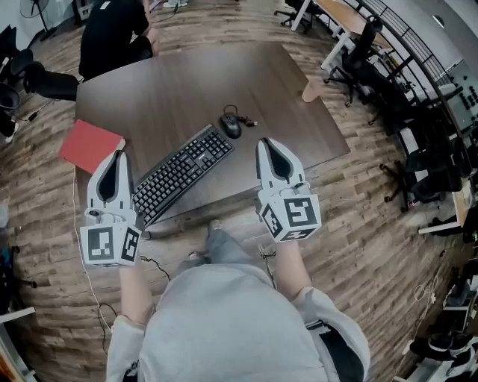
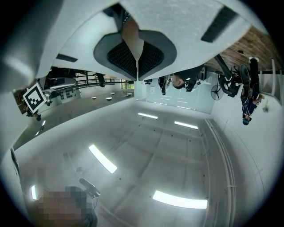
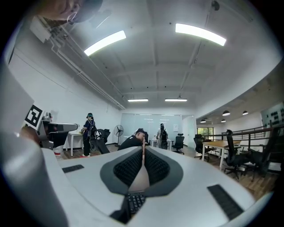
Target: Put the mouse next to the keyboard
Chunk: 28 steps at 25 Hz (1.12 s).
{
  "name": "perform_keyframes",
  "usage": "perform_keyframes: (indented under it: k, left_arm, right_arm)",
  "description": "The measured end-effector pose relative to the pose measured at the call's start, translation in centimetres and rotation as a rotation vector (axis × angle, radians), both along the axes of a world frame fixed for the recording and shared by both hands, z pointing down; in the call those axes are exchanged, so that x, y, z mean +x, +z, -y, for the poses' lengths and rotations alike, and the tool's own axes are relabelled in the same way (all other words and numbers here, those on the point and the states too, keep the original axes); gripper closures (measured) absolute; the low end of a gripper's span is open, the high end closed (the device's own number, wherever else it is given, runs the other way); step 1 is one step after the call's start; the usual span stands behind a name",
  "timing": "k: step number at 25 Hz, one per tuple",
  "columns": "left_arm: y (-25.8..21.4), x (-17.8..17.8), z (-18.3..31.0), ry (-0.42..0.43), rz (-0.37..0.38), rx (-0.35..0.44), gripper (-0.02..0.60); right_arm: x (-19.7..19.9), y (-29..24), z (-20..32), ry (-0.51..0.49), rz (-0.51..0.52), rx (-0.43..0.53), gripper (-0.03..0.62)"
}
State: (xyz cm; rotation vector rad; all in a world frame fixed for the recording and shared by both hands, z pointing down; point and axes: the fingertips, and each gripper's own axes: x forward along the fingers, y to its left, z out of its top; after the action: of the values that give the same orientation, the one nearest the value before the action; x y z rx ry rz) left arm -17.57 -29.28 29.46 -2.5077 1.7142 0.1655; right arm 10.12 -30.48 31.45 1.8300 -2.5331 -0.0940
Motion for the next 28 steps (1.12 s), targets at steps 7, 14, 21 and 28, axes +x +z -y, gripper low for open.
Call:
perform_keyframes:
  k: [7, 14, 21, 28]
  left_arm:
    - [-0.4, -0.1, -1.1, -0.002, 0.003, 0.008, 0.563]
    - [-0.4, -0.1, -1.9, -0.002, -0.007, 0.015, 0.563]
    - [-0.3, -0.5, -2.3, -0.008, -0.015, 0.014, 0.563]
    - [-0.2, -1.4, -2.6, -0.013, -0.015, 0.017, 0.563]
  right_arm:
    - [0.0, -0.7, -1.3, 0.009, 0.009, 0.027, 0.576]
    - [0.2, -1.2, -2.1, 0.021, 0.018, 0.045, 0.576]
    - [-0.3, -1.1, -2.4, 0.018, 0.026, 0.05, 0.576]
    - [-1.1, -1.0, -2.5, 0.015, 0.029, 0.053, 0.576]
